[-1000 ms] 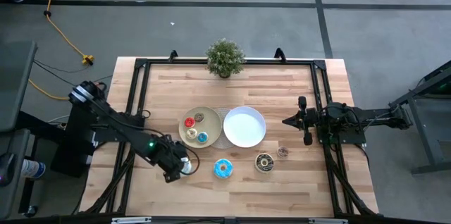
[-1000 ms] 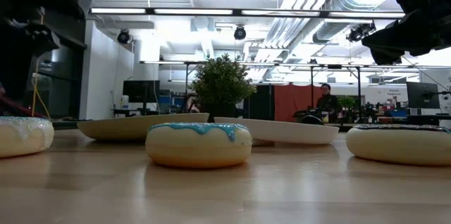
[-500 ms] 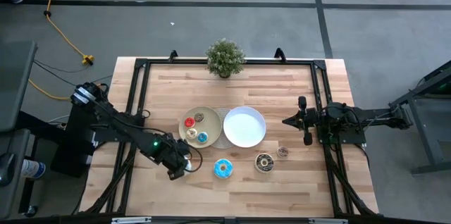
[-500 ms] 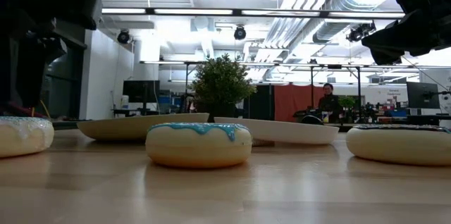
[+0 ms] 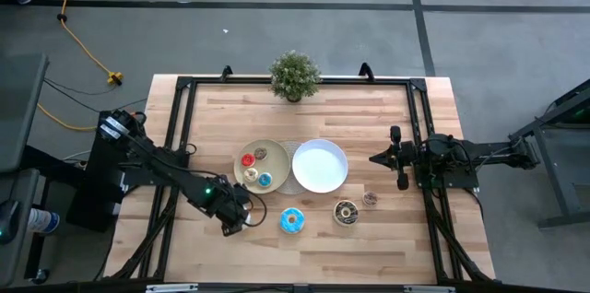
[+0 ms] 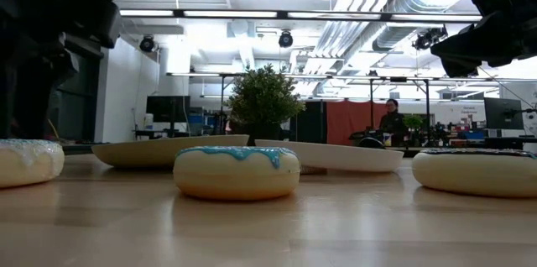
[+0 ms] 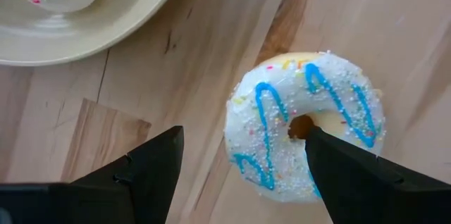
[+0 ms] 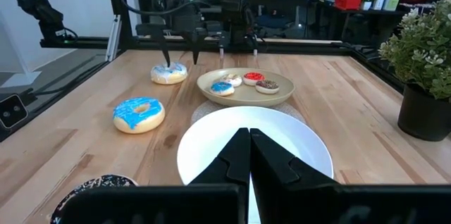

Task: Pick & Place donuts
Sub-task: Put the large white donut on the white plate

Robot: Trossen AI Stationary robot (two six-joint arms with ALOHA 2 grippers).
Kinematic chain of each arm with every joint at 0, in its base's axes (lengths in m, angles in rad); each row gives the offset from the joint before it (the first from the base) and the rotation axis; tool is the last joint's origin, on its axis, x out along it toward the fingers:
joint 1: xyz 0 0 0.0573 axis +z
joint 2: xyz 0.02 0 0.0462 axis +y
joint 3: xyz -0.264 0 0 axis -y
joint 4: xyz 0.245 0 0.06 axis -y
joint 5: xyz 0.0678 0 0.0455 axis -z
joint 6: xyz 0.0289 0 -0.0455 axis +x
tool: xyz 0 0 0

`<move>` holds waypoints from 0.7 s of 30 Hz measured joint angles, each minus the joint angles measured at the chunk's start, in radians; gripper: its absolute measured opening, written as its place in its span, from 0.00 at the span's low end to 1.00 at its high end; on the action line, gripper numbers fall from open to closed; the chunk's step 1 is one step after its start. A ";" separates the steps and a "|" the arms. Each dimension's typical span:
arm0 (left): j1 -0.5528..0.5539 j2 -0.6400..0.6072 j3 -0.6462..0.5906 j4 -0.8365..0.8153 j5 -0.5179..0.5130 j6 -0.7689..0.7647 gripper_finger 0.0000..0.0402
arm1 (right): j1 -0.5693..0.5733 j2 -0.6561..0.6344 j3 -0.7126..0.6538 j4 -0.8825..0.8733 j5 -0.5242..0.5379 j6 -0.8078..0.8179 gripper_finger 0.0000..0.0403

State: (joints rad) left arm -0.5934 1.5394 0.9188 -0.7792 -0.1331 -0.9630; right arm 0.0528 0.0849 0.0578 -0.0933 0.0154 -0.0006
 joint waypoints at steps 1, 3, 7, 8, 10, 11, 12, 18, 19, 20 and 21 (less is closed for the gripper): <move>0.000 0.003 0.000 0.000 0.000 0.000 0.71 | 0.000 0.000 0.000 0.000 0.000 0.000 0.00; 0.000 0.006 0.000 -0.001 0.001 0.000 0.71 | 0.000 0.000 0.000 0.000 0.000 0.000 0.00; 0.000 0.023 0.000 0.009 0.017 0.000 0.71 | 0.000 0.000 0.000 0.000 0.000 0.000 0.00; 0.000 0.028 0.000 0.007 0.017 0.000 0.71 | 0.000 0.000 0.000 0.000 0.000 0.000 0.00; 0.000 0.037 0.000 0.014 0.023 0.000 0.71 | 0.000 0.000 0.000 0.000 0.000 0.000 0.00; 0.000 0.042 0.000 0.017 0.026 0.000 0.71 | 0.000 0.000 0.000 0.000 0.000 0.000 0.00; 0.000 0.048 0.000 0.018 0.027 0.000 0.71 | 0.000 0.000 0.000 0.000 0.000 0.000 0.00; 0.006 0.051 0.000 0.021 0.014 0.001 0.71 | 0.000 0.000 0.000 0.000 0.000 0.000 0.00; 0.010 0.051 0.000 0.022 0.014 0.005 0.71 | 0.000 0.000 0.000 0.000 0.000 0.000 0.00; 0.011 0.051 0.000 0.021 0.014 0.010 0.71 | 0.000 0.000 0.000 0.000 0.000 0.000 0.00; 0.012 0.051 0.000 0.021 0.012 0.016 0.71 | 0.000 0.000 0.000 0.000 0.000 0.000 0.00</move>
State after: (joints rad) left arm -0.5812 1.5902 0.9188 -0.7578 -0.1206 -0.9474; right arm 0.0532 0.0850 0.0579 -0.0931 0.0154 -0.0003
